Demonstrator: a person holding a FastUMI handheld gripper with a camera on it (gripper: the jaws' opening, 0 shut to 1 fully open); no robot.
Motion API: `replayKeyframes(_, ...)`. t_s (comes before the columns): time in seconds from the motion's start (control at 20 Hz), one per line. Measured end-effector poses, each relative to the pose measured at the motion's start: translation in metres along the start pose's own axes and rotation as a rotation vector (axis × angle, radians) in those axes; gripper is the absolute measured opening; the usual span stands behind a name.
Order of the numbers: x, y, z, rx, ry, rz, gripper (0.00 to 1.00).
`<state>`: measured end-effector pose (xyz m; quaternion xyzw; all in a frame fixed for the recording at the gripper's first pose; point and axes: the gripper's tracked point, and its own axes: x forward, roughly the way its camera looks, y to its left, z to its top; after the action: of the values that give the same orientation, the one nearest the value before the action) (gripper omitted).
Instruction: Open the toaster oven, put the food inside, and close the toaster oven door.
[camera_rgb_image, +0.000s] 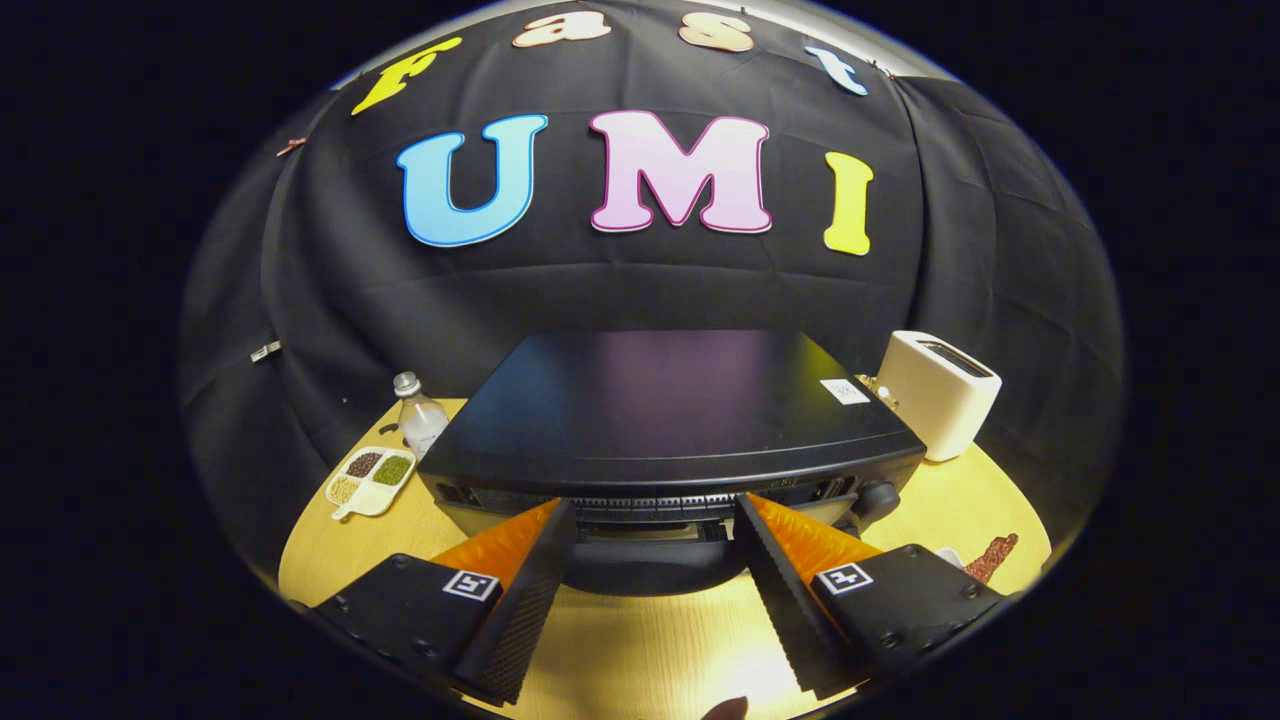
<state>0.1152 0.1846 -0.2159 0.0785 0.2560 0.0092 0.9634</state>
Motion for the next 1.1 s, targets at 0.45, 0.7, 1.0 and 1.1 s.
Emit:
replayKeyframes(0.45,-0.035,-0.001,-0.040,0.015,0.059,0.013,0.99)
replayKeyframes(0.7,-0.049,-0.001,-0.063,-0.013,0.092,0.023,0.98)
replayKeyframes(1.0,-0.060,-0.004,-0.096,-0.053,0.167,0.022,0.98)
replayKeyframes(1.1,-0.063,-0.006,-0.112,-0.076,0.207,0.026,0.96)
